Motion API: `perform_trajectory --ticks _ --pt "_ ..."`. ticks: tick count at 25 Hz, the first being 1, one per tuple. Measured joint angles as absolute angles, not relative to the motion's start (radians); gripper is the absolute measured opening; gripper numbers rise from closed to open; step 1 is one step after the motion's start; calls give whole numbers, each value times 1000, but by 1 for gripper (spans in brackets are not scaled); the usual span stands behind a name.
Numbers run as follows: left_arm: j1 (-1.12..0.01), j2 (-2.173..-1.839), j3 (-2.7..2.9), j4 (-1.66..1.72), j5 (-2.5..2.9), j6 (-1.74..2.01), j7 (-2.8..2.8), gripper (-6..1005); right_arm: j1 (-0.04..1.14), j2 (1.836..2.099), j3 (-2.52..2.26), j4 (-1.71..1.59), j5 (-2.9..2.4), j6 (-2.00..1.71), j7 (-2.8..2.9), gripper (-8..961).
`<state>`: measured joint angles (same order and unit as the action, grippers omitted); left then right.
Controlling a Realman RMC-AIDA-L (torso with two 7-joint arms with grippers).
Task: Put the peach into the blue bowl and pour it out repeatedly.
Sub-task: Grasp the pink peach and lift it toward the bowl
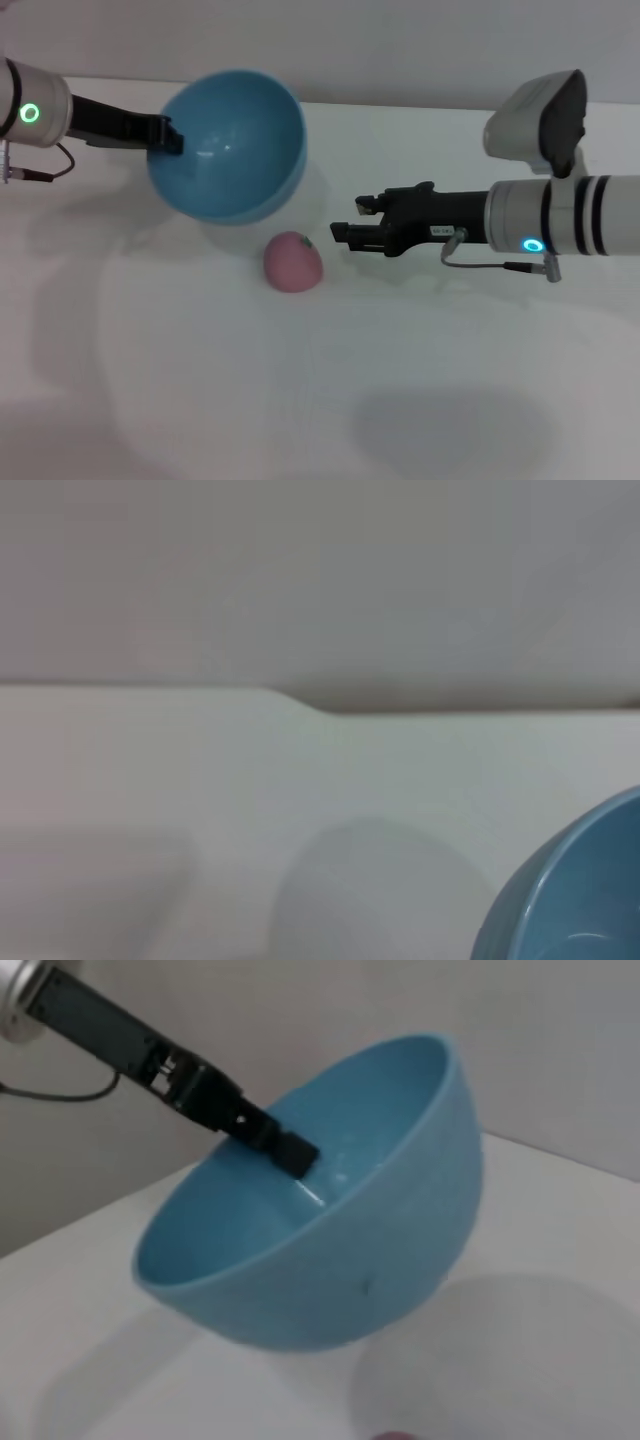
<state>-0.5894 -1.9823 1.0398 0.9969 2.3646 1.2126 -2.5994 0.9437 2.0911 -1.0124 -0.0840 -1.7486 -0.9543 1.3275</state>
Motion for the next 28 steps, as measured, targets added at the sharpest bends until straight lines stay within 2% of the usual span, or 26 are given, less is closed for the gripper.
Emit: perform_trajectory --ticks 6,19,23,28 --pt "-590 -1996 1047 1038 2365 1279 -2598 -1 1022 2091 -998 48 -1649 -939 1142 594" --pt "-601 -2016 1016 1101 2365 1268 -2606 -1 1070 2092 -914 153 -1658 -869 1074 596" --pt "-615 -2018 1015 1103 2365 1268 -2604 -1 1092 2092 -738 235 -1763 -806 973 596" --pt "-618 -2019 1015 1104 2365 1268 -2601 0 1076 2092 -338 313 -2159 -648 880 595"
